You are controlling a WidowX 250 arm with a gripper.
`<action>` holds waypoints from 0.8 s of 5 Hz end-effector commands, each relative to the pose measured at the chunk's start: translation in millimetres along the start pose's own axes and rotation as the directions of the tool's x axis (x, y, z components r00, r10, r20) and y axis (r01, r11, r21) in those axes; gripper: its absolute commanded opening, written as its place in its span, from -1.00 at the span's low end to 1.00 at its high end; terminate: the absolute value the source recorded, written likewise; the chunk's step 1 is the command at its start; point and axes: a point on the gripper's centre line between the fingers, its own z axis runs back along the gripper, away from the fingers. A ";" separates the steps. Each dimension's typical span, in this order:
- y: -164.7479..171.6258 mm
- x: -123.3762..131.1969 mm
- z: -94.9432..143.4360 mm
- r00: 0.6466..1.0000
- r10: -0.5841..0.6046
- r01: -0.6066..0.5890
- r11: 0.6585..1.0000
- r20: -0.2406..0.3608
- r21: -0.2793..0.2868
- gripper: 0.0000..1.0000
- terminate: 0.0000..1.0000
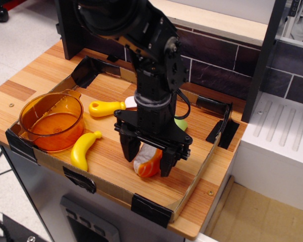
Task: Take sushi out of pot
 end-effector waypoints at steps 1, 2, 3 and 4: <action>20.2 16.5 67.9 0.993 0.020 -0.012 0.997 0.120 -0.072 1.00 -1.00; 33.2 21.4 100.9 0.986 0.044 -0.025 0.993 0.163 -0.118 1.00 -1.00; 53.5 31.6 120.9 0.979 0.094 -0.073 0.990 0.183 -0.118 1.00 -1.00; 69.0 36.4 128.7 0.980 0.089 -0.074 0.993 0.175 -0.094 1.00 -1.00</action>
